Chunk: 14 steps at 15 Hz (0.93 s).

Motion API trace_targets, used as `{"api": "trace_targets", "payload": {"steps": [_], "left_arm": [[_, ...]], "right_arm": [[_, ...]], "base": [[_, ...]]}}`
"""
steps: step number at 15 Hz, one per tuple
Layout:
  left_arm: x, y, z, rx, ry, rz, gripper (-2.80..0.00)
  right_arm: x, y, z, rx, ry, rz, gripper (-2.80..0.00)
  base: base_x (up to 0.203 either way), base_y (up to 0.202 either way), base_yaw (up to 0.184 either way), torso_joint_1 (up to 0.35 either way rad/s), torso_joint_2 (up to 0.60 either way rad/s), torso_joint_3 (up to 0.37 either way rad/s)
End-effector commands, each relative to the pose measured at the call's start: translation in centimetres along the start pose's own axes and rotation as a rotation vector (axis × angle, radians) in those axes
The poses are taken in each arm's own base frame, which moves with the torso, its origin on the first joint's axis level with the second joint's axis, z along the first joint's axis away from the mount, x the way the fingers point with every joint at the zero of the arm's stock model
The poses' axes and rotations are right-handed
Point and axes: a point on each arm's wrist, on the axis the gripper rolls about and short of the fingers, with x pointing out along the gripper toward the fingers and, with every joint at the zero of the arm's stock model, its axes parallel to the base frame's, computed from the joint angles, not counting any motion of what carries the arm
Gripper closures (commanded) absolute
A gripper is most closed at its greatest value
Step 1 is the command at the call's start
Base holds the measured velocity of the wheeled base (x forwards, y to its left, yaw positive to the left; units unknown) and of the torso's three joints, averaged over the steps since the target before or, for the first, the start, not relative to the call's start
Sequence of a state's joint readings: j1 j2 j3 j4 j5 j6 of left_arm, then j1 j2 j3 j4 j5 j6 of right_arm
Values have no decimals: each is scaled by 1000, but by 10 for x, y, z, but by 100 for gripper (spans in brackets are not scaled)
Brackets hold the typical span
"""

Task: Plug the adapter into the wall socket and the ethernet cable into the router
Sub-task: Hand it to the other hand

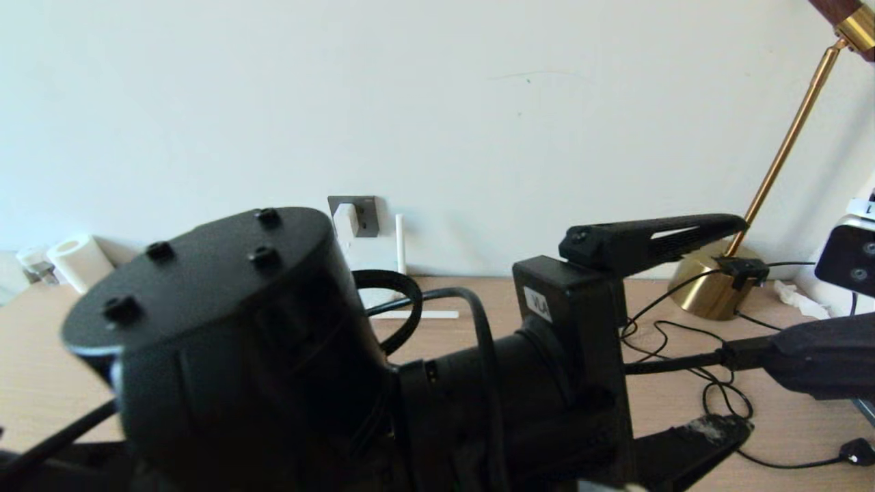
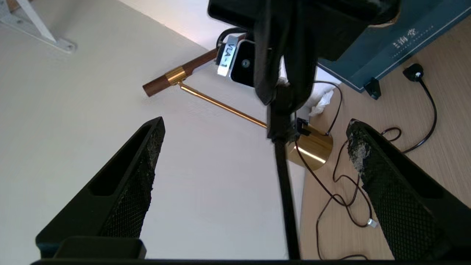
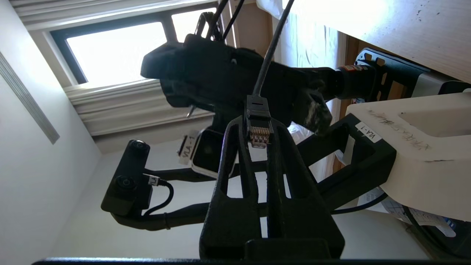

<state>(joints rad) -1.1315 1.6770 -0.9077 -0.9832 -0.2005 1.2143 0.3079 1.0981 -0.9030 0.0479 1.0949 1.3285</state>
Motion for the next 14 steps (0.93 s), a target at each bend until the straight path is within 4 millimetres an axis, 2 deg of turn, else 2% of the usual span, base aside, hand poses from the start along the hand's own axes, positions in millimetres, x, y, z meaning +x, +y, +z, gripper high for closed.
{"api": "trace_targets", "payload": {"steps": [1, 11, 12, 14], "left_arm": [[1, 0, -2, 5, -7, 0, -280], [4, -5, -4, -20, -19, -18, -280], [4, -5, -4, -21, -19, -18, 0], [3, -6, -3, -23, -24, -21, 0]], "right_arm": [[-2, 1, -4, -1, 6, 6, 0], [0, -1, -1, 1, 8, 2, 0], [0, -1, -1, 1, 8, 2, 0], [0, -1, -1, 2, 8, 1, 0]], "base": [[0, 0, 0, 0, 0, 0], [0, 0, 0, 0, 0, 0], [0, 0, 0, 0, 0, 0], [0, 0, 0, 0, 0, 0]]}}
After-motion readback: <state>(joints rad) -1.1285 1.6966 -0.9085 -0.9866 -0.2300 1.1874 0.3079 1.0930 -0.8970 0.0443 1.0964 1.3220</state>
